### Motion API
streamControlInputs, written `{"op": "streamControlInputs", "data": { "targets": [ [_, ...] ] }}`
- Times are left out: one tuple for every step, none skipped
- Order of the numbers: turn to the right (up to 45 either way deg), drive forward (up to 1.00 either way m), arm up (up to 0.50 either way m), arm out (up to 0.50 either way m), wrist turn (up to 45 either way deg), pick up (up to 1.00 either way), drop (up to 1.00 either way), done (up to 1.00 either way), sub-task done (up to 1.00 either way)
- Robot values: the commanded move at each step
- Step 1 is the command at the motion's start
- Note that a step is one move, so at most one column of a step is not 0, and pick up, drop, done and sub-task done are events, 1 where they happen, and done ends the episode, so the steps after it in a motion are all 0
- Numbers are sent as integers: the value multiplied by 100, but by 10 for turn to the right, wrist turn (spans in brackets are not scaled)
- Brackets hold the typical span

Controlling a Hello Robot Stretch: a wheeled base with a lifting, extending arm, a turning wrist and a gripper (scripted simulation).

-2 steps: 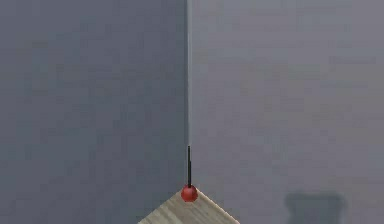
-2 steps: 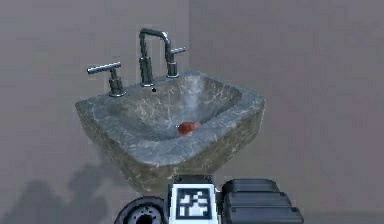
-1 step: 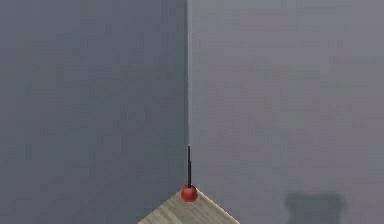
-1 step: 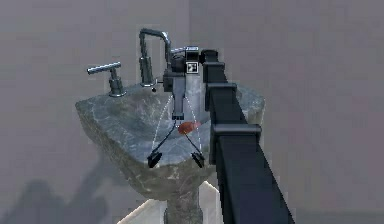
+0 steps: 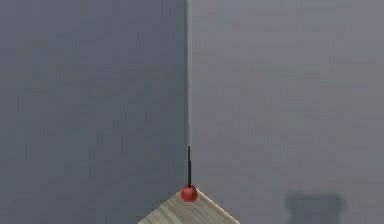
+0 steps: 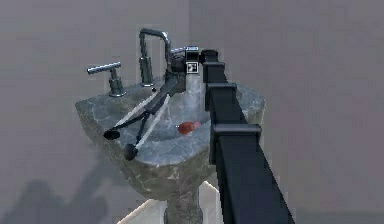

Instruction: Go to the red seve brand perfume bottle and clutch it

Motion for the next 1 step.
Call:
{"op": "streamControlInputs", "data": {
  "targets": [
    [0,0,0,0,450,0,0,0,0]
  ]
}}
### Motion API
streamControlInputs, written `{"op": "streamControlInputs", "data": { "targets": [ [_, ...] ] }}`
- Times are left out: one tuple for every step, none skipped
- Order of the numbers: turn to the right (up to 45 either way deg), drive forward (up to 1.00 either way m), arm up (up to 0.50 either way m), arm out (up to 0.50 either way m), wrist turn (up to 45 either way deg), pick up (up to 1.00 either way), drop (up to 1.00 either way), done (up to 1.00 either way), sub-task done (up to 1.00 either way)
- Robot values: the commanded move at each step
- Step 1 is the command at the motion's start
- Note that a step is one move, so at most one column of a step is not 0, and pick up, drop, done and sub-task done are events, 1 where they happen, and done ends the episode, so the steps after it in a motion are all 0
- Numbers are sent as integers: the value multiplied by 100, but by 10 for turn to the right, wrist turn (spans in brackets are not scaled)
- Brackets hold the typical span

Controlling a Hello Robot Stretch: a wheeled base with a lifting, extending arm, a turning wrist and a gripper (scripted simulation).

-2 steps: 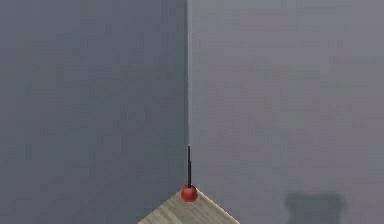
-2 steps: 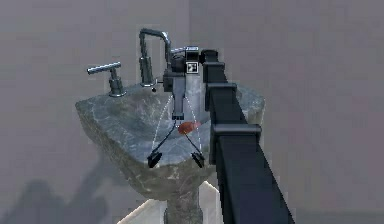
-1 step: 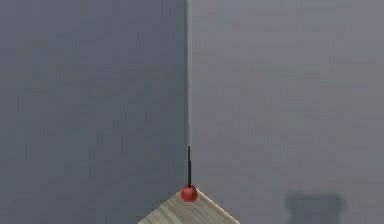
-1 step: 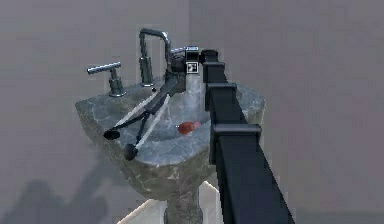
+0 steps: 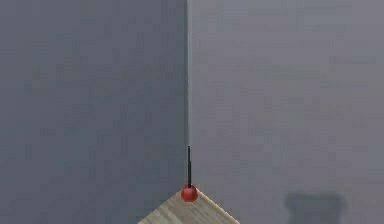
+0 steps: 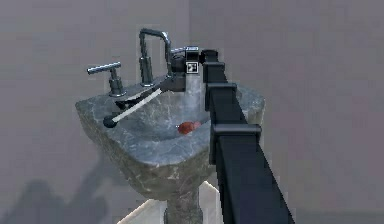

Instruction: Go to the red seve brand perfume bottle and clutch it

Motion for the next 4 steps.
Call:
{"op": "streamControlInputs", "data": {
  "targets": [
    [0,0,0,0,450,0,0,0,0],
    [0,0,0,0,450,0,0,0,0],
    [0,0,0,0,150,0,0,0,0],
    [0,0,-18,0,0,0,0,0,0]
  ]
}}
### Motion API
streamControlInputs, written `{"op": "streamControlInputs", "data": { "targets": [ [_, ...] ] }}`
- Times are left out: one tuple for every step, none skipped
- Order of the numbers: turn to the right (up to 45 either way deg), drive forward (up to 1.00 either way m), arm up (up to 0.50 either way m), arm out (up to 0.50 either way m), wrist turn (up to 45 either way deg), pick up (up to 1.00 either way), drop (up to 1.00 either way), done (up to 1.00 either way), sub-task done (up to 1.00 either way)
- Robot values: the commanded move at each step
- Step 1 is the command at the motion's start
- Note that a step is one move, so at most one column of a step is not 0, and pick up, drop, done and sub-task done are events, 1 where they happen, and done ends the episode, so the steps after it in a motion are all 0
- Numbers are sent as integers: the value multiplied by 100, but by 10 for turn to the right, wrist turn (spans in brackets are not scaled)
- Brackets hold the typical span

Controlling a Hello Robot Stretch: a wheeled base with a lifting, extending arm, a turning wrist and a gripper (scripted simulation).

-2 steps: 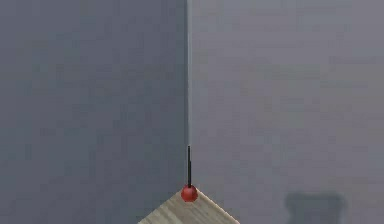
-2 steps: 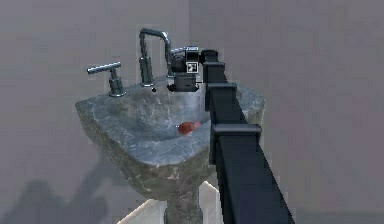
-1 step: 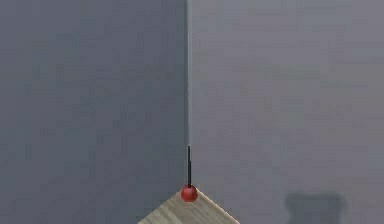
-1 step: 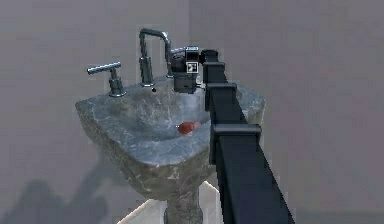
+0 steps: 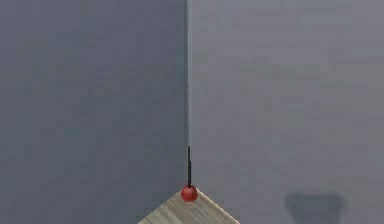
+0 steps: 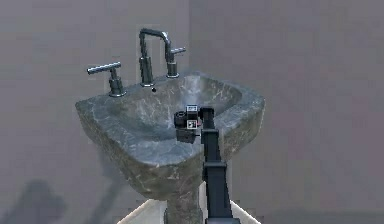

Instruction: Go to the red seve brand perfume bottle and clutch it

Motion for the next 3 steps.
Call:
{"op": "streamControlInputs", "data": {
  "targets": [
    [0,0,0,0,0,100,0,0,0],
    [0,0,10,0,0,0,0,0,0],
    [0,0,0,0,0,0,0,100,0]
  ]
}}
